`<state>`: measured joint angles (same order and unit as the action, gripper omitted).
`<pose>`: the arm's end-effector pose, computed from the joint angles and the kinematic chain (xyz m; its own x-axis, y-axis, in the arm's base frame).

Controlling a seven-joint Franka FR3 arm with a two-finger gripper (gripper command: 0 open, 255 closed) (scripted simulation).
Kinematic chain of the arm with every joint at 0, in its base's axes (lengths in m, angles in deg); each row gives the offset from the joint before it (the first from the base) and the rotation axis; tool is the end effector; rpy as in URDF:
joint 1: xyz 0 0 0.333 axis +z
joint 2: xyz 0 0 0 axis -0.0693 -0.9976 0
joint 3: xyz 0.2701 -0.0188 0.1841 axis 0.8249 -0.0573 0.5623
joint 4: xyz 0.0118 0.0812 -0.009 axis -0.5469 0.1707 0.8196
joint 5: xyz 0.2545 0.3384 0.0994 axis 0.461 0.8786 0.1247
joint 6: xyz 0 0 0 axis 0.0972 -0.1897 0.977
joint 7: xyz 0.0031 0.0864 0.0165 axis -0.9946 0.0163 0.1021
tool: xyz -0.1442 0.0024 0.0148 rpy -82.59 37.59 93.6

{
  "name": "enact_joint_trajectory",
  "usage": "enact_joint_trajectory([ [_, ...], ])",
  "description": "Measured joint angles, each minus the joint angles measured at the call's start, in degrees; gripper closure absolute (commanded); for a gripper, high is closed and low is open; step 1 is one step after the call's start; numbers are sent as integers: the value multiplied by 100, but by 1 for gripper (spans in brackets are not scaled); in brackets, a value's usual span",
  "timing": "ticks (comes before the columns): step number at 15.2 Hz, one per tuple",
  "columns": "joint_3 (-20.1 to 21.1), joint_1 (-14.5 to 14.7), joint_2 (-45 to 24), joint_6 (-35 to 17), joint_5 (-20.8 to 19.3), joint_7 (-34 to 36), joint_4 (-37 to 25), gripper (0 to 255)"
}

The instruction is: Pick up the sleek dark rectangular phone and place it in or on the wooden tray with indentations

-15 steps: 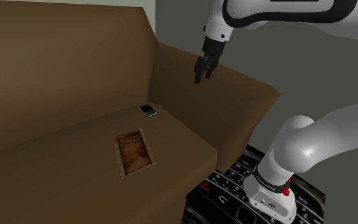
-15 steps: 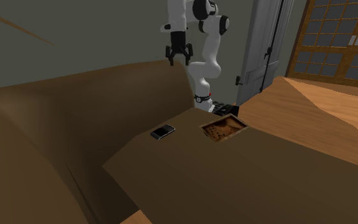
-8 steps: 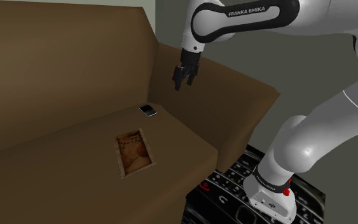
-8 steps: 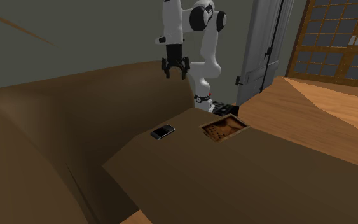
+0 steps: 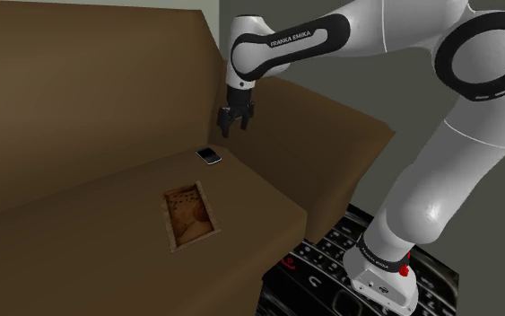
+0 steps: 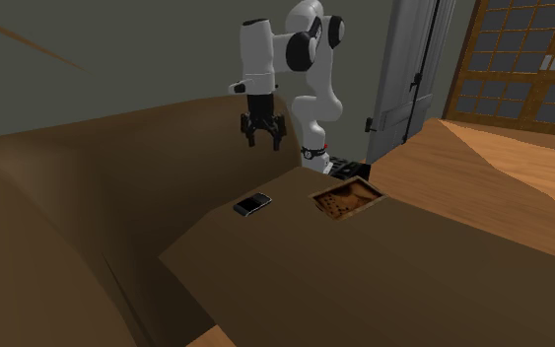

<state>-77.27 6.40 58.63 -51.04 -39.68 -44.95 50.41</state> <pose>0.5758 0.0843 0.4234 0.9993 0.0322 0.0201 0.0336 -0.9969 -0.0712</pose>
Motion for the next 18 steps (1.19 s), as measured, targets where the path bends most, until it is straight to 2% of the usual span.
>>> enact_joint_trajectory([
  [5, 55, 74, -1132, -187, -184, 289, -811, 0],
  [11, 38, 206, -2540, -146, -399, 586, -2099, 0],
  [18, 30, 246, -2882, -485, -437, 638, -2080, 0],
])
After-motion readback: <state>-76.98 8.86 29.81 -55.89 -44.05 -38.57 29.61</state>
